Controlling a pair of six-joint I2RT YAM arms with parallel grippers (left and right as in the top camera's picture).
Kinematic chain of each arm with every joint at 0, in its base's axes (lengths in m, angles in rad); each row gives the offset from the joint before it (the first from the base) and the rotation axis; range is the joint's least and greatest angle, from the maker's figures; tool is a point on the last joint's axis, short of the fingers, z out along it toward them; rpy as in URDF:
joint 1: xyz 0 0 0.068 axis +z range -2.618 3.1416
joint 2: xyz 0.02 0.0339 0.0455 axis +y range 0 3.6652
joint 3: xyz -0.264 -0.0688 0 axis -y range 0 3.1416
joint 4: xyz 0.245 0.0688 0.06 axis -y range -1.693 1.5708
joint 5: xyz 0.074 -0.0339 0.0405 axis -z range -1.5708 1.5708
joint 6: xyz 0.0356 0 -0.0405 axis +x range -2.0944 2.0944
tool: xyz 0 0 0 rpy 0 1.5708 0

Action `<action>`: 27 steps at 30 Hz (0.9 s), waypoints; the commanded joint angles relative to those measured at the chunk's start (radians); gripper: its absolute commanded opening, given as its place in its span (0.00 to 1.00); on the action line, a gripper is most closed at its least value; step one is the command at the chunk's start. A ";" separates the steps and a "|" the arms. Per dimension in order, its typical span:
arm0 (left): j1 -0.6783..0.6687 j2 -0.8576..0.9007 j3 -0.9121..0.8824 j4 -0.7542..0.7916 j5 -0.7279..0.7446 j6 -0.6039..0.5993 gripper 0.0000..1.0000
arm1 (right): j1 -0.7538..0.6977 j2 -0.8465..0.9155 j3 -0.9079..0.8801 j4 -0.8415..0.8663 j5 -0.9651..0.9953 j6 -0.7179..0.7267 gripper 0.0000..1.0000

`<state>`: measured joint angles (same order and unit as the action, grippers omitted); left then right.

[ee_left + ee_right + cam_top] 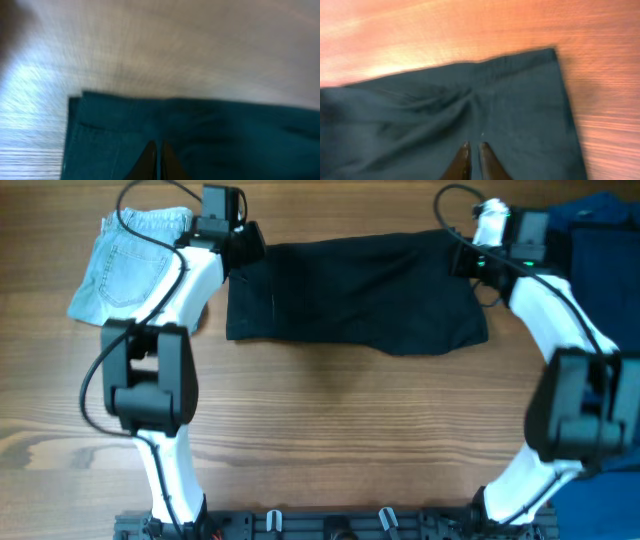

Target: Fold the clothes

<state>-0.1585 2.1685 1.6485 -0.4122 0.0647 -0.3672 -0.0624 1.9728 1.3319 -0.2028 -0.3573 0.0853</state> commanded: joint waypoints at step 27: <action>-0.013 -0.206 0.038 -0.466 -0.140 0.020 0.24 | -0.023 -0.344 0.064 -0.320 0.243 -0.205 0.16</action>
<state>-0.1764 1.9450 1.6905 -0.8558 -0.1051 -0.3527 -0.0444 1.5482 1.4078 -0.5179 -0.1383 -0.0322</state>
